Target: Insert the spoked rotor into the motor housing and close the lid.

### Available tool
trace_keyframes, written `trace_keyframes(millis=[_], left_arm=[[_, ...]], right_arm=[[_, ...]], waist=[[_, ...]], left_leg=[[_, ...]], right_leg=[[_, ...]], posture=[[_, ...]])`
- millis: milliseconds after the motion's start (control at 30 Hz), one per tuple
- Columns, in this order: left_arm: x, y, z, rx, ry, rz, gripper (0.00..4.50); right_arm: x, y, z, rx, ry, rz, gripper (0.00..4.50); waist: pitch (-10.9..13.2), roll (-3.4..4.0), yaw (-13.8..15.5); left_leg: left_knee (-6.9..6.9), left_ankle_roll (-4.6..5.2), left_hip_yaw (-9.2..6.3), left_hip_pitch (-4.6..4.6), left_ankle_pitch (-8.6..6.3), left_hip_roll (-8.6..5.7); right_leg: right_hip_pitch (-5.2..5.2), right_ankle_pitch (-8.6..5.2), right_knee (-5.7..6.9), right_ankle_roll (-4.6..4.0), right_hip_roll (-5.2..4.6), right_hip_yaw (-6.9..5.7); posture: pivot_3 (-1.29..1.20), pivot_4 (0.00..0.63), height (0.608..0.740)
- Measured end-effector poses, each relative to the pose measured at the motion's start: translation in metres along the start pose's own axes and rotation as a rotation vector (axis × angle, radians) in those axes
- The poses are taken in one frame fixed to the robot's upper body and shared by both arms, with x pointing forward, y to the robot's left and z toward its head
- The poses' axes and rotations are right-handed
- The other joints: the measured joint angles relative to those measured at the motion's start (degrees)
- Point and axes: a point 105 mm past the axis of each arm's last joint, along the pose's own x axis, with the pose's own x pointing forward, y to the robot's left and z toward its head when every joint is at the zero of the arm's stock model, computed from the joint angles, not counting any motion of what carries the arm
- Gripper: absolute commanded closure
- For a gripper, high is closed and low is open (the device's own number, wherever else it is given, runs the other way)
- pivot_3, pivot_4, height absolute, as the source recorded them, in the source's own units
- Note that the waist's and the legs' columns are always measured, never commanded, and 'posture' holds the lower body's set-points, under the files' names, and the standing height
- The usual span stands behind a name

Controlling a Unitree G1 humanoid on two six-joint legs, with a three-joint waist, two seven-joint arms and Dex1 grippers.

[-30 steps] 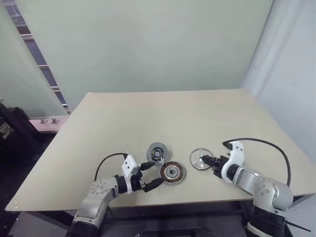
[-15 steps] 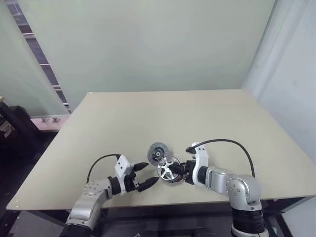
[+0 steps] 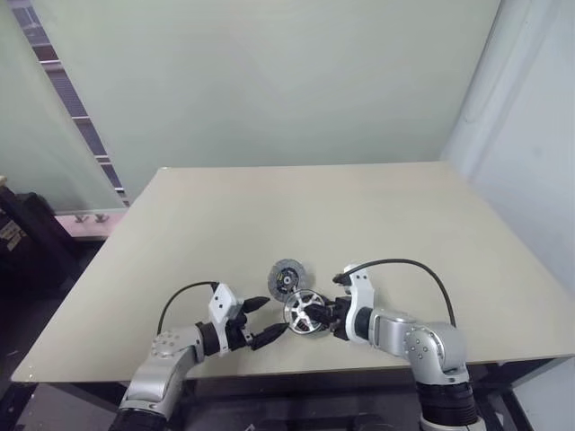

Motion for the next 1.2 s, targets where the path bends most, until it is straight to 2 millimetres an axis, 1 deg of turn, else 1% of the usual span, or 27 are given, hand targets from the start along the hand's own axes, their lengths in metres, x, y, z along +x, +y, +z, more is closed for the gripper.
trace_keyframes(millis=[233,700,767,867,900,933,1200], left_arm=[[0.001,0.0,0.001,0.002,-0.001,-0.002,0.0],[0.003,-0.002,0.0,-0.002,-0.006,-0.008,0.0],[0.003,-0.002,0.0,-0.003,-0.006,-0.008,0.0],[0.003,-0.002,0.0,-0.002,-0.007,-0.009,0.0],[0.003,-0.003,0.0,-0.002,-0.007,-0.009,0.0],[0.003,-0.003,0.0,-0.002,-0.007,-0.009,0.0],[0.004,-0.003,0.0,-0.003,-0.008,-0.012,0.0]], right_arm=[[0.005,-0.005,-0.001,-0.005,0.0,-0.02,2.38],[0.004,-0.012,-0.001,-0.024,-0.003,-0.047,2.38],[0.004,-0.012,-0.002,-0.033,0.001,-0.052,1.64],[0.005,-0.012,-0.001,-0.045,-0.004,-0.054,0.78],[0.005,-0.013,0.0,-0.05,-0.007,-0.057,0.32],[0.005,-0.013,0.0,-0.052,-0.008,-0.058,0.01],[0.004,-0.013,0.005,-0.058,-0.032,-0.063,0.01]], waist=[[0.0,0.0,0.0],[0.0,0.0,0.0],[0.0,-0.01,0.0],[0.0,-0.01,0.0],[0.0,-0.01,0.0],[-0.01,-0.01,0.0],[-0.01,-0.01,0.0]], left_leg=[[0.02,0.0,0.01,0.01,0.0,0.0],[0.02,0.01,0.01,0.01,0.01,0.0],[0.02,0.01,0.01,0.01,0.01,0.0],[0.02,0.01,0.01,0.01,0.01,0.0],[0.02,0.01,0.01,0.01,0.01,0.0],[0.02,0.01,0.02,0.01,0.01,0.0],[0.03,0.01,0.02,0.02,0.01,0.0]], right_leg=[[0.0,0.0,0.0,0.0,0.0,0.0],[0.02,0.0,0.01,0.0,0.01,0.01],[0.03,0.0,0.01,0.0,0.01,0.01],[0.03,0.0,0.01,0.0,0.01,0.01],[0.03,0.0,0.01,0.0,0.01,0.01],[0.03,0.0,0.01,0.0,0.01,0.01],[0.04,0.0,0.02,0.0,0.01,0.01]], posture=[[0.0,0.0,0.74],[0.0,0.0,0.74],[0.0,0.0,0.74],[0.0,0.0,0.74],[0.0,0.0,0.74],[0.0,0.0,0.74],[0.0,0.0,0.74]])
